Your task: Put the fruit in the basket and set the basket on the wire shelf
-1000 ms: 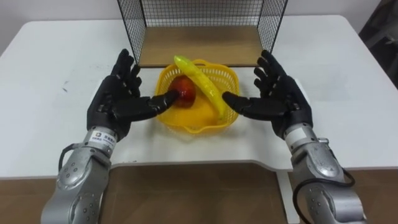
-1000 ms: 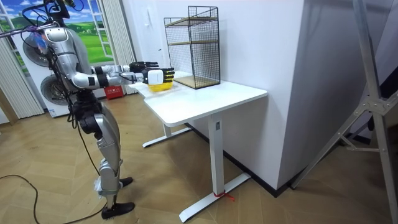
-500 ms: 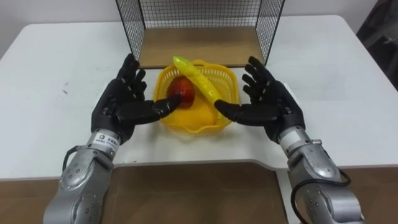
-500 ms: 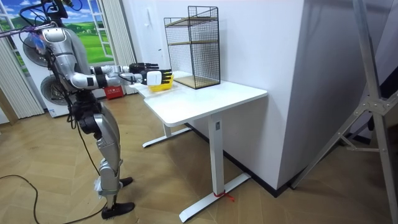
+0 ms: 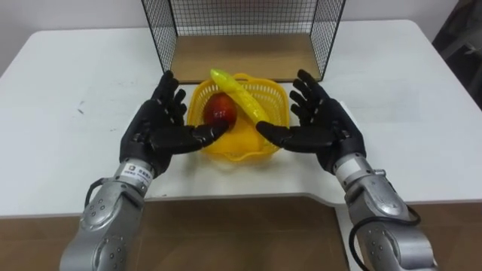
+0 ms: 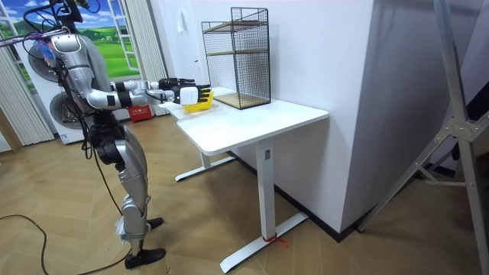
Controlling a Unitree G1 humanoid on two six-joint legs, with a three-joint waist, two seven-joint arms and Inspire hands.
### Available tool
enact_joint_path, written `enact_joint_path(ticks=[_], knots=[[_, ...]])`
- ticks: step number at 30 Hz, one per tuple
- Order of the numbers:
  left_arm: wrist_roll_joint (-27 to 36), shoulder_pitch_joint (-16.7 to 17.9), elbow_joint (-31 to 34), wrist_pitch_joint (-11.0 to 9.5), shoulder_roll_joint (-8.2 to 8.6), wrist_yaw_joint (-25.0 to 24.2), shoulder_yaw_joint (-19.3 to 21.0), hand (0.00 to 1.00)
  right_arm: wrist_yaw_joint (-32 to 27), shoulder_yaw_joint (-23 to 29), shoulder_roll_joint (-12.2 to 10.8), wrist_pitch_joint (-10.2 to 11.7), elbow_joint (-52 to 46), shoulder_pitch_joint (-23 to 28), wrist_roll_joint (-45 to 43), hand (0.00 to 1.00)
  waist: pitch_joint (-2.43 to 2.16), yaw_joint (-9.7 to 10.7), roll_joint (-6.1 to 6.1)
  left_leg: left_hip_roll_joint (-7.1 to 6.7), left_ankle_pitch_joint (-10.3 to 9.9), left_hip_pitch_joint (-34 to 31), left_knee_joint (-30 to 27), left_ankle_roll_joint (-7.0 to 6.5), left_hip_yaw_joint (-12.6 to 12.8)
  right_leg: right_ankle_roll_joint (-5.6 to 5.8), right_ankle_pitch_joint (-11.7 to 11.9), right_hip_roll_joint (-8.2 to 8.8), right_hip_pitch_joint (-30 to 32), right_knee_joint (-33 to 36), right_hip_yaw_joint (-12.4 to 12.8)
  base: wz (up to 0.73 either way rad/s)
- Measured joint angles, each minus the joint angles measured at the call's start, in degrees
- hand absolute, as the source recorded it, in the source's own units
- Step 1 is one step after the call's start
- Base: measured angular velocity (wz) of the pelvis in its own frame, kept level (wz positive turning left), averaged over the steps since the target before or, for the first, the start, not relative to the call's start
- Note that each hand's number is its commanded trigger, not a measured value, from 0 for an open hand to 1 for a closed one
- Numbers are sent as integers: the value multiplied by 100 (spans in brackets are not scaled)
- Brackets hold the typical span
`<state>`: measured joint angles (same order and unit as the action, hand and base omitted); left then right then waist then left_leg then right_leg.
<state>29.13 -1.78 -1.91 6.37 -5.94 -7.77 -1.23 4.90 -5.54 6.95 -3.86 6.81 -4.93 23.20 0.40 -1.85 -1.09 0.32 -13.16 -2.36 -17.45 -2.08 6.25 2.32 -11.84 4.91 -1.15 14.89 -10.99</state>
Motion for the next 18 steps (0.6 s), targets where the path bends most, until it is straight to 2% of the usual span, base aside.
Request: enact_joint_path(ticks=[5, 18], knots=[[5, 0, 0, 30, 0, -2, -122, 0, -47, -6, -73, -123, 66, 0, -53, 0, 8, 5, 12, 1, 4, 0, 4, -2, 1, 0, 0, 0, 4, 1, 7, 0], [-3, -1, -94, 44, -2, -28, -168, 0, -71, -27, -114, -126, 171, -5, -52, 0, 26, -6, 61, 2, 3, -8, 5, -2, 1, 0, 0, -3, 12, 11, 15, 0]])
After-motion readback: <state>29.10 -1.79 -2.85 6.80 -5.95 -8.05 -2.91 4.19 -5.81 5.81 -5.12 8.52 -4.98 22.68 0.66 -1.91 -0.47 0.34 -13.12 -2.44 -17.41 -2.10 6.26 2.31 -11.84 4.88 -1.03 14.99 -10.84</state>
